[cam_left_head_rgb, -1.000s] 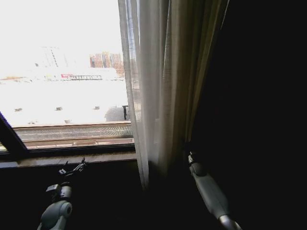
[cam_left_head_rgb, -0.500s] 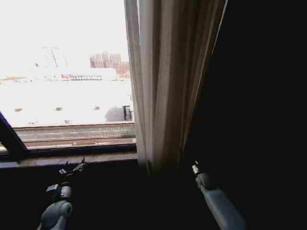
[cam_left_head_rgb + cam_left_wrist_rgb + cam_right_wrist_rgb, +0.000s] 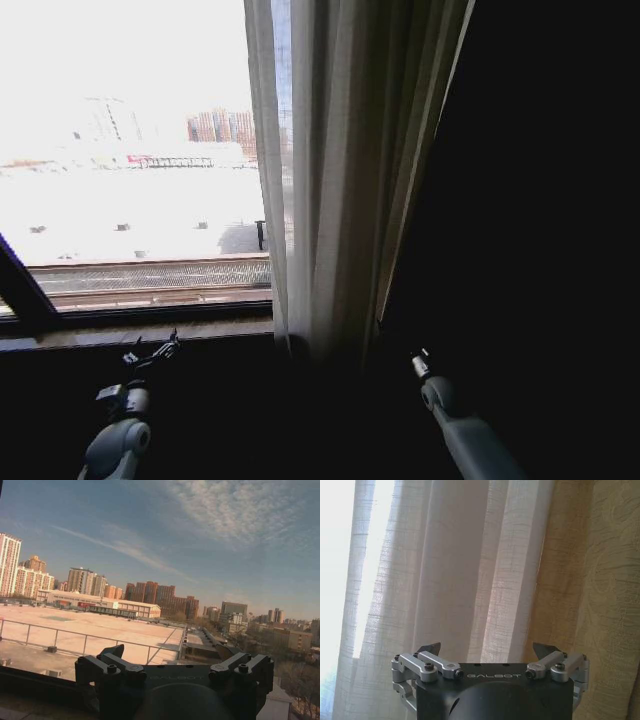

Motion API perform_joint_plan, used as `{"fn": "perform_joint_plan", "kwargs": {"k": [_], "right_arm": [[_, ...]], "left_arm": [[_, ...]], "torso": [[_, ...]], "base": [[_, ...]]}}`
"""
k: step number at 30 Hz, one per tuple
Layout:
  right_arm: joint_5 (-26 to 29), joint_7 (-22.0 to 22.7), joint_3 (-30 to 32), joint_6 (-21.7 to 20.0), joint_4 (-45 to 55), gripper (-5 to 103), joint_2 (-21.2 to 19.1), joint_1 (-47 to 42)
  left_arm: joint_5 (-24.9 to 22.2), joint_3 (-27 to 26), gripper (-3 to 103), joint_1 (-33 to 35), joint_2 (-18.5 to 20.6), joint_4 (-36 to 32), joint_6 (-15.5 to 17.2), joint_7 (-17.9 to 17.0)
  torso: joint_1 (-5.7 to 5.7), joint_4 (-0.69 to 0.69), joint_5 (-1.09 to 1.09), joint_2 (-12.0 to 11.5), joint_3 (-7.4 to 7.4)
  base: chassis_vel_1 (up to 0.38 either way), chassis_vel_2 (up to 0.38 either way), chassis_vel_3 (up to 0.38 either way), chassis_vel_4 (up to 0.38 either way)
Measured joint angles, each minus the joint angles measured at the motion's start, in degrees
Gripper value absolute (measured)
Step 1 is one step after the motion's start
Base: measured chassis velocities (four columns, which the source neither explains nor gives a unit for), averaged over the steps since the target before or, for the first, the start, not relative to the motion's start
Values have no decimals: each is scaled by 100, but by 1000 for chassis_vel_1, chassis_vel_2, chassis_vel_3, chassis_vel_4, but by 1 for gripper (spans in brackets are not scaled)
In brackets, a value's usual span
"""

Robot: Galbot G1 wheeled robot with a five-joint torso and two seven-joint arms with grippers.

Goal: Open the curtains by pulling them apart, changing their state from closed to fully open.

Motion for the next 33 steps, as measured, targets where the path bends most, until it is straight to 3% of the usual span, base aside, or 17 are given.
{"fn": "perform_joint_plan", "kwargs": {"k": [16, 33], "right_arm": [[-18, -21, -51, 51, 89, 100, 4, -65], [-55, -221, -92, 137, 69, 100, 40, -27]], "left_arm": [[0, 0, 100, 0, 0, 0, 0, 0], [0, -1, 100, 0, 0, 0, 0, 0]], "torso": [[0, 0, 0, 0, 0], [0, -1, -1, 0, 1]], "base": [[99, 63, -90, -64], [315, 287, -321, -293]]}}
